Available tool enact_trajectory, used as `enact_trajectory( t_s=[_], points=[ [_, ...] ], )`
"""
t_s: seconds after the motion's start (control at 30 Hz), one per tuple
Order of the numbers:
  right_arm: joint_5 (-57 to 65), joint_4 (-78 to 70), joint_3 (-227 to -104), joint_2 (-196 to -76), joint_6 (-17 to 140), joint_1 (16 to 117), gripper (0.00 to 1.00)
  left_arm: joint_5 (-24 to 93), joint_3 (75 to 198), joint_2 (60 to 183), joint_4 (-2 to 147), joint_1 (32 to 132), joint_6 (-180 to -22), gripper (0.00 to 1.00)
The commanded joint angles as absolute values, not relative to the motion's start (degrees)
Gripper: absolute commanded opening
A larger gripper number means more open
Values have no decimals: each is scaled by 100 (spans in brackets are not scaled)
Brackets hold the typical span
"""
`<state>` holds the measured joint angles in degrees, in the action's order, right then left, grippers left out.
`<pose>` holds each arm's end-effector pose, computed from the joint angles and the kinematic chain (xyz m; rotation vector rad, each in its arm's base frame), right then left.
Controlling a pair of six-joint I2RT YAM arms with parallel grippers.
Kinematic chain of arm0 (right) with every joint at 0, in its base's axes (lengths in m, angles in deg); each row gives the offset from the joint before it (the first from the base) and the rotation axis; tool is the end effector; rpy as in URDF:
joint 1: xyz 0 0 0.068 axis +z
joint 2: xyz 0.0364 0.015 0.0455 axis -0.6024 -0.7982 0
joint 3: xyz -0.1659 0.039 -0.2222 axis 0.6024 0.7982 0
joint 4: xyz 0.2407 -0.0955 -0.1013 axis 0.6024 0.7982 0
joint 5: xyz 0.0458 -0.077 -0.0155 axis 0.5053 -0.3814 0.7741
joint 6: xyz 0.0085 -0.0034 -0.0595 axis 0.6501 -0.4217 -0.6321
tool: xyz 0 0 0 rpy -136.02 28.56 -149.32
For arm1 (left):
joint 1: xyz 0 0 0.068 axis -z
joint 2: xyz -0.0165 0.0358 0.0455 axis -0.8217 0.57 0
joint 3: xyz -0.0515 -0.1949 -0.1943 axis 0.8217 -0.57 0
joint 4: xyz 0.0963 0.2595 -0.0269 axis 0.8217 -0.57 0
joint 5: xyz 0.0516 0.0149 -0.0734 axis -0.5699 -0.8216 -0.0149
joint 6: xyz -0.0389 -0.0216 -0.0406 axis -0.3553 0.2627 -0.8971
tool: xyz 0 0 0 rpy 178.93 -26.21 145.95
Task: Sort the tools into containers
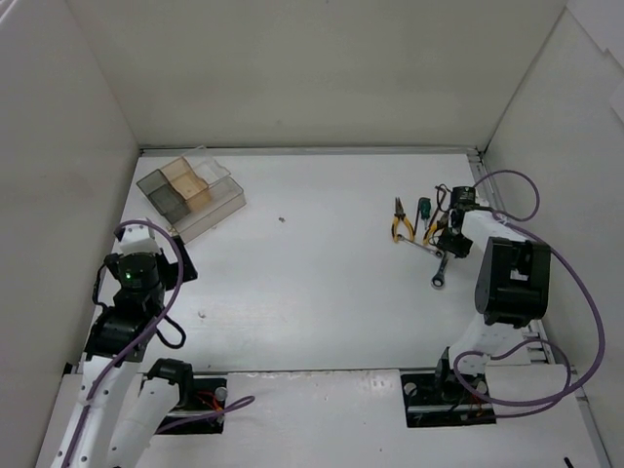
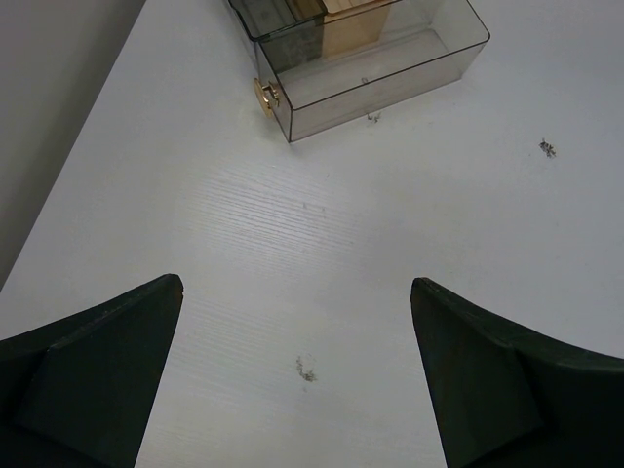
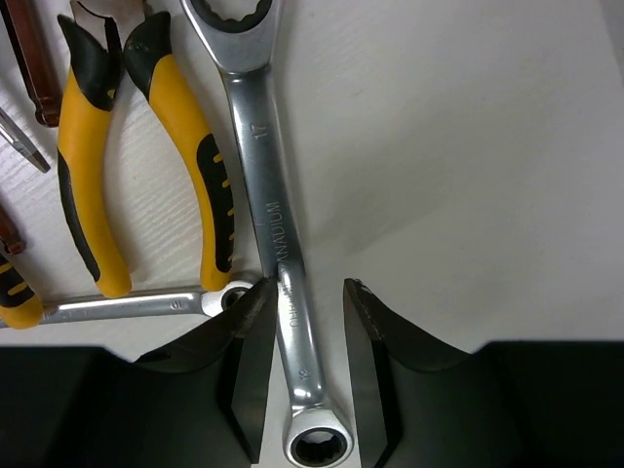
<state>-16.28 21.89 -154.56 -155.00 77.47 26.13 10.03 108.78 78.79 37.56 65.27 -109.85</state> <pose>0.3635 -0.0804 0.1743 0.8356 2.4810 -0.2299 0.1468 -0.0133 0.3294 -0.3542 1.9003 -0.0757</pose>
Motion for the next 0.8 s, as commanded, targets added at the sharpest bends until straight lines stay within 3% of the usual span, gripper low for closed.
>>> enact_trajectory(
  t_s=[0.0,0.77],
  points=[
    [-1380,1984,-15774,-15540,7541,2544,31,1048,11186,7937,3935,6545,-10892,100],
    [-913,1940,-15915,-16085,7347,2377,33,1022,11203,8069,3917,6545,-10891,100]
  ],
)
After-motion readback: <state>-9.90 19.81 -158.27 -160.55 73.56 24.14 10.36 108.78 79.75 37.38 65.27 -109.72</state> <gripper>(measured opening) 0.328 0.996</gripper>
